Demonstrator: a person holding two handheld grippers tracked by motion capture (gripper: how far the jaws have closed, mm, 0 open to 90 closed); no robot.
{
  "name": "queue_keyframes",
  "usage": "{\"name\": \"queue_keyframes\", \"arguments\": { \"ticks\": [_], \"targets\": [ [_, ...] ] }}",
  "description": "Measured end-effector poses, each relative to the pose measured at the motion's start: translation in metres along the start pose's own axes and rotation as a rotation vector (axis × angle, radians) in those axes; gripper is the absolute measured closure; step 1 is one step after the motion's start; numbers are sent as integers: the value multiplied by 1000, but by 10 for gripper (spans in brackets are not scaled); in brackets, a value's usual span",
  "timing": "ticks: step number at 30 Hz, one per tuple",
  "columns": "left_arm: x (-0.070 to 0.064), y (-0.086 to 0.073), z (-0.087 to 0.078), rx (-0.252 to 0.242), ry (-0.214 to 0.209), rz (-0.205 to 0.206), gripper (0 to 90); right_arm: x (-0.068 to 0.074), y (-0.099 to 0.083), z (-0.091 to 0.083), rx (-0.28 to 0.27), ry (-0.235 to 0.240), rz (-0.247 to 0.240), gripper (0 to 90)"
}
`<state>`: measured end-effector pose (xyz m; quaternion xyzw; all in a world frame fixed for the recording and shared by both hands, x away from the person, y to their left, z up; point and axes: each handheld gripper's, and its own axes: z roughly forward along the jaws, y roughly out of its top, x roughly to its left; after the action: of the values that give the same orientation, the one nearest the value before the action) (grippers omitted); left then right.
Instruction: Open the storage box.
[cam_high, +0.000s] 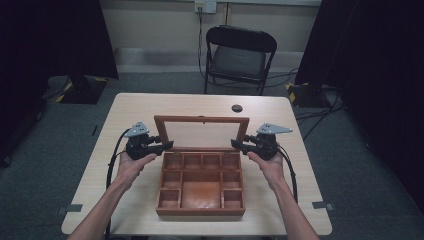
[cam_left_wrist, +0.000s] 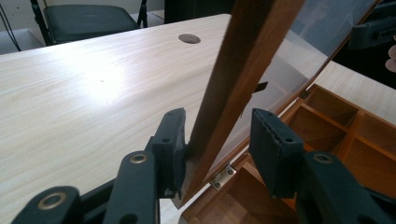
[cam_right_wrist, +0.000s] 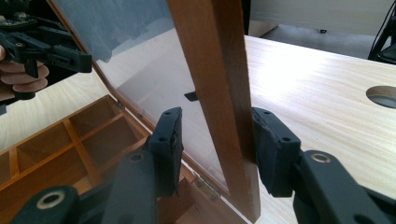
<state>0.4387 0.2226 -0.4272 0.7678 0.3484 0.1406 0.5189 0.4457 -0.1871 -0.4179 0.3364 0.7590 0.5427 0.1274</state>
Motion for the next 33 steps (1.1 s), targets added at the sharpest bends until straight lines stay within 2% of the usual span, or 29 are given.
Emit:
{"name": "queue_keyframes", "arguments": {
  "ticks": [3, 11, 16, 19, 24, 26, 27, 28, 33],
  "targets": [
    [1, 1, 2, 2, 2, -12, 559, -3, -2, 3, -6, 5, 19, 559],
    [5, -1, 7, -6, 7, -40, 565, -7, -5, 11, -4, -7, 28, 547],
    [7, -5, 13, 24, -1, -42, 558, -7, -5, 13, -5, -4, 17, 519],
    [8, -5, 15, 16, -1, -58, 550, -8, -5, 14, -7, -7, 18, 518],
    [11, -6, 17, 14, 6, -58, 564, -10, -6, 17, -15, -14, 31, 502],
    [13, -7, 18, 11, 11, -68, 578, -11, -9, 22, 9, -19, 45, 470],
    [13, -7, 18, 11, 11, -68, 580, -11, -9, 22, 9, -19, 45, 470],
    [14, -8, 20, 0, 10, -88, 584, -12, -9, 23, 7, -24, 51, 479],
    [17, -9, 22, 0, 12, -98, 591, -14, -10, 26, 4, -39, 60, 490]
  ]
}}
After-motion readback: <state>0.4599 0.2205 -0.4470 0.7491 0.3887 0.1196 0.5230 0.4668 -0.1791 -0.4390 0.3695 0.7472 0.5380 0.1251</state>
